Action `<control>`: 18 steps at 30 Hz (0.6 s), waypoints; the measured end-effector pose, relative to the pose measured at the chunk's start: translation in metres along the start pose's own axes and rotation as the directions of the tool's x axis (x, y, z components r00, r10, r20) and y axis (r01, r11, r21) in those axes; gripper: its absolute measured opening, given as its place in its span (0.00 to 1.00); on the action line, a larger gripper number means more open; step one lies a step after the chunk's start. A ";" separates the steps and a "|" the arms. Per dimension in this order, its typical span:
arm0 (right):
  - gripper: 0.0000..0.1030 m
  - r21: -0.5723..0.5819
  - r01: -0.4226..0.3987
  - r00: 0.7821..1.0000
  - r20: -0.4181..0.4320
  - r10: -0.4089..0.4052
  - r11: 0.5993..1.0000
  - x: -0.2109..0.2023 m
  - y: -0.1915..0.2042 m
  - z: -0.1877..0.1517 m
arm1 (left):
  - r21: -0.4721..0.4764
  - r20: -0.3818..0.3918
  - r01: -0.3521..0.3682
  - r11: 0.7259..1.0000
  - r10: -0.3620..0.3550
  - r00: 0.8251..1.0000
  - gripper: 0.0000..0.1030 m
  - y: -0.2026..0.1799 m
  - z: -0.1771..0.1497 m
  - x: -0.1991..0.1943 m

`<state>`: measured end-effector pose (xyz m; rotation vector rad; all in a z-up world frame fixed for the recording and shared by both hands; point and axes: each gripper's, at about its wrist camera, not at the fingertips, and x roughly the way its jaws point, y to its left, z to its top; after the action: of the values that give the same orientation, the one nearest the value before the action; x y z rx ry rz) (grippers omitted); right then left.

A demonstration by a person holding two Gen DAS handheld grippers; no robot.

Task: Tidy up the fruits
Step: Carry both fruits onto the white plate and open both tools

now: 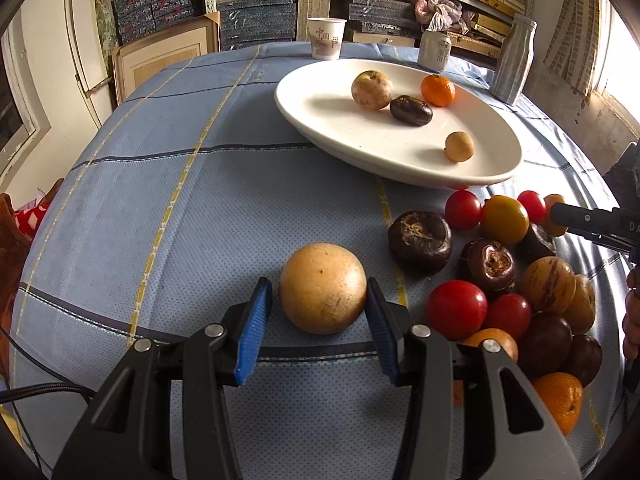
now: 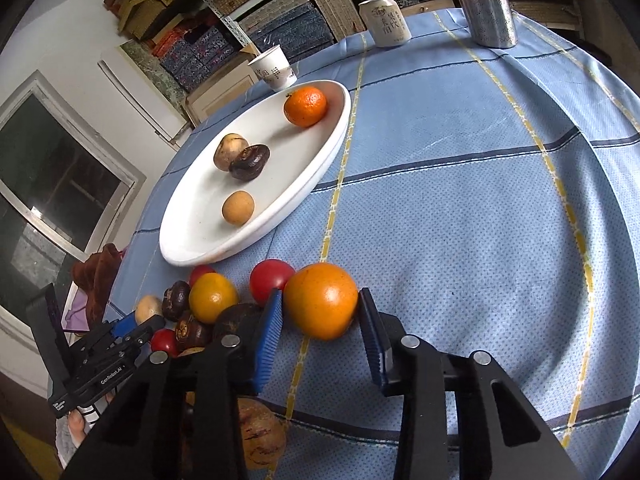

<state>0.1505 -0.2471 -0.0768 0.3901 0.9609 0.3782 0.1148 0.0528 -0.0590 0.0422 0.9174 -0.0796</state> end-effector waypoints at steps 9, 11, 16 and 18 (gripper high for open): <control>0.37 0.013 -0.011 0.998 0.059 0.010 1.000 -0.018 -0.003 0.004 | -0.001 0.067 0.008 1.000 -0.008 0.998 0.40 0.000 0.001 -0.016; 0.37 0.018 -0.014 0.997 0.076 0.013 1.000 -0.022 -0.004 0.005 | -0.007 0.081 0.012 1.000 -0.011 0.997 0.40 0.001 0.002 -0.020; 0.37 0.018 -0.031 0.992 0.123 0.028 0.999 -0.034 0.001 0.010 | -0.031 0.113 0.014 0.999 -0.011 0.994 0.40 0.004 0.021 -0.031; 0.37 -0.004 -0.040 0.989 0.141 0.040 0.999 -0.040 0.011 0.018 | -0.022 0.118 0.006 1.000 -0.004 0.993 0.40 0.001 0.041 -0.033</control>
<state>0.1438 -0.2594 -0.0338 0.4296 0.8160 0.3829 0.1277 0.0522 -0.0081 0.0140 0.8000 -0.0756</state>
